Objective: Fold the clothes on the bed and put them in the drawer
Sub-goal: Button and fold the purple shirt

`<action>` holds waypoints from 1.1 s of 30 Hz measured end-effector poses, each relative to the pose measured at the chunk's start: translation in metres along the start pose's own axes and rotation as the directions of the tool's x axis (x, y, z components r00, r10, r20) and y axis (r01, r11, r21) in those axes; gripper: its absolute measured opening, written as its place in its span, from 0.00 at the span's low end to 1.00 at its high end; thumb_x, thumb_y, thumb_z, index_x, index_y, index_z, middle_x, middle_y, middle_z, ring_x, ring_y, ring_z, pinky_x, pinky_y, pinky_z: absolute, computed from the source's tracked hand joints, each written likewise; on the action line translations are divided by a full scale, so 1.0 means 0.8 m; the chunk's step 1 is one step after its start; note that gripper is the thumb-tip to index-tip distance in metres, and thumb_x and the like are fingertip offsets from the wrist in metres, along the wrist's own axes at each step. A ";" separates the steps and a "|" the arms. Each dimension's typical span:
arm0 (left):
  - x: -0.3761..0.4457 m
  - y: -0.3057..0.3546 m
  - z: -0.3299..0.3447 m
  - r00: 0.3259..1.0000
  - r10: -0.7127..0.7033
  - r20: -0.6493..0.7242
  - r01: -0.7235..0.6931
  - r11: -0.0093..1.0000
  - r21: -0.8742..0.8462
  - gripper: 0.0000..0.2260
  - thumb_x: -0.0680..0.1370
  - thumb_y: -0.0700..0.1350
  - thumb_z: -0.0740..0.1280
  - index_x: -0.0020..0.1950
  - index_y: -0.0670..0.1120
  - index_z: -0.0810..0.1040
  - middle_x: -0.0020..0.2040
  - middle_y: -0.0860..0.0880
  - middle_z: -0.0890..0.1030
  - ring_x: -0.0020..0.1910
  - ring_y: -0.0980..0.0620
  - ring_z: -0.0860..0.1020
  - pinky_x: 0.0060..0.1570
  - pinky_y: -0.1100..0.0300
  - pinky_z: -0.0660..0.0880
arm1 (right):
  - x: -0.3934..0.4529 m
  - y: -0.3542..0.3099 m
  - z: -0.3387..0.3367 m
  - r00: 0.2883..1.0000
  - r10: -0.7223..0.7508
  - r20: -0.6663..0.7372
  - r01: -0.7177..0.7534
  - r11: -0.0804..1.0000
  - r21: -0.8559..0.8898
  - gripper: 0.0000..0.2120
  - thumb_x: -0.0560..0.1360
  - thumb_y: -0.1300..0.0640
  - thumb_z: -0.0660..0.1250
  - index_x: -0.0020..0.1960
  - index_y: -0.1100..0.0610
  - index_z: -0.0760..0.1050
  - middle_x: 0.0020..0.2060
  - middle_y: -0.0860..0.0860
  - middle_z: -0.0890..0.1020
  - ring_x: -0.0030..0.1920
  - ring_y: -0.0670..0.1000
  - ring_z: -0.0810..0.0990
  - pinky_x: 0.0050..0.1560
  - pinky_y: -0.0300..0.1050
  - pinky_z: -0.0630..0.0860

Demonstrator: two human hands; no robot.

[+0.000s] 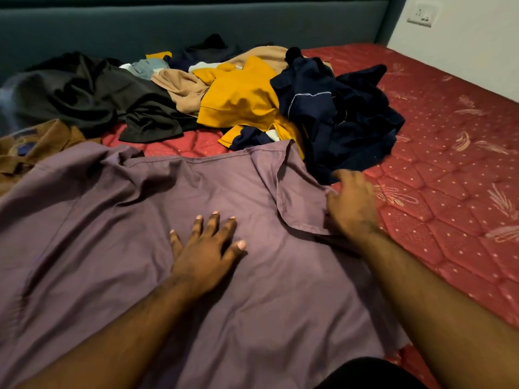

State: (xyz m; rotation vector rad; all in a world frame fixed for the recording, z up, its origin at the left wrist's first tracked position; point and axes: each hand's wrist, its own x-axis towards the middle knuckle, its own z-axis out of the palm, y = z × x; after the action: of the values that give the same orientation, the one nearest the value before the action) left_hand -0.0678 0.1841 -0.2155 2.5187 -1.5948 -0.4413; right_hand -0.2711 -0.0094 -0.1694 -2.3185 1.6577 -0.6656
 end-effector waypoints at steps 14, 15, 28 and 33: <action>0.006 -0.011 0.027 0.998 0.005 -0.059 0.002 0.993 0.120 0.28 0.77 0.68 0.38 0.76 0.66 0.39 0.80 0.55 0.42 0.79 0.49 0.42 0.71 0.32 0.42 | -0.057 0.009 0.044 0.959 -0.051 0.279 0.143 0.936 -0.320 0.33 0.77 0.36 0.41 0.78 0.49 0.55 0.78 0.55 0.54 0.77 0.61 0.49 0.73 0.66 0.43; 0.005 -0.010 0.024 0.999 0.006 -0.045 -0.001 0.993 0.120 0.27 0.79 0.67 0.41 0.77 0.66 0.39 0.80 0.55 0.41 0.79 0.49 0.42 0.71 0.32 0.41 | -0.070 -0.012 0.052 0.900 -0.203 0.386 0.299 0.931 -0.209 0.33 0.76 0.35 0.40 0.78 0.46 0.53 0.79 0.52 0.51 0.78 0.58 0.47 0.73 0.63 0.42; 0.013 -0.178 -0.102 0.909 0.093 -0.406 -0.006 0.978 0.210 0.23 0.79 0.57 0.54 0.71 0.52 0.71 0.73 0.44 0.68 0.60 0.36 0.75 0.56 0.38 0.73 | -0.035 -0.099 0.098 0.837 -0.313 0.450 0.431 0.883 -0.187 0.39 0.71 0.27 0.37 0.76 0.43 0.57 0.78 0.49 0.53 0.78 0.55 0.48 0.74 0.63 0.43; 0.084 -0.251 -0.164 0.904 -0.223 -0.364 0.215 0.975 -0.063 0.34 0.76 0.41 0.68 0.79 0.54 0.57 0.79 0.42 0.53 0.71 0.38 0.67 0.62 0.46 0.72 | -0.001 -0.170 0.160 0.714 -0.493 0.496 0.556 0.831 0.026 0.28 0.79 0.35 0.46 0.77 0.41 0.56 0.79 0.46 0.51 0.78 0.51 0.47 0.75 0.59 0.44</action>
State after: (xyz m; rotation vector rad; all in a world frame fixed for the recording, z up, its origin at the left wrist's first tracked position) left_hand 0.1731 0.2041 -0.1550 2.5796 -1.1701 0.0034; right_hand -0.0965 0.0272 -0.2243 -2.7676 0.8265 -0.0221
